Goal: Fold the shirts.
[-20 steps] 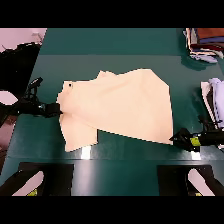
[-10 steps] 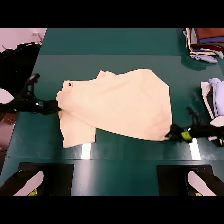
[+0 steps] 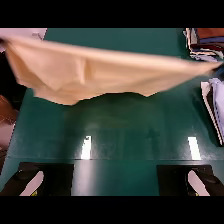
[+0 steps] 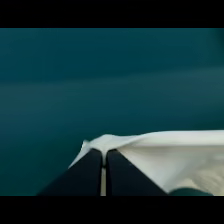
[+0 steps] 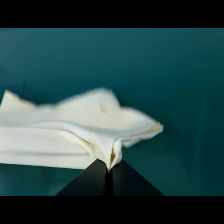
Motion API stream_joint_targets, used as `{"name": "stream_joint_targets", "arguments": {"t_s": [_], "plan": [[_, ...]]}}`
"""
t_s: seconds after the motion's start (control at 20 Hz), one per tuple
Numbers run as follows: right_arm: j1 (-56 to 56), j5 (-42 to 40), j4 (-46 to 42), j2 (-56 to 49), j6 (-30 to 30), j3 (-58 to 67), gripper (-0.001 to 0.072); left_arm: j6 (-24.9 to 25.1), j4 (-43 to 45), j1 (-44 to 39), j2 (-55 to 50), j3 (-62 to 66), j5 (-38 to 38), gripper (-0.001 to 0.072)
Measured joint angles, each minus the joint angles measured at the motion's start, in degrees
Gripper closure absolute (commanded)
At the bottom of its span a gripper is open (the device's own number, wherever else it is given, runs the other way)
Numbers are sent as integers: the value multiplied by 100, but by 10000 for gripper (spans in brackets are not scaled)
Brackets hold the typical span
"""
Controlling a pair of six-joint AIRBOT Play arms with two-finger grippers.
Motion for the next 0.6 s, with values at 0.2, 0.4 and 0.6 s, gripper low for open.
{"name": "stream_joint_targets", "arguments": {"t_s": [0.2, 0.4, 0.6], "plan": [[-354, 424, 7, -284, -35, 2170, 697, -111, 24, 0, 55, 1825, 131, 682], [-675, 944, -13, -702, -44, 3735, 698, -173, -101, 0, 83, 2647, 306, 682], [-791, 1097, -4, -870, -26, 3779, 698, -195, -205, 0, 68, 2356, 376, 682]]}}
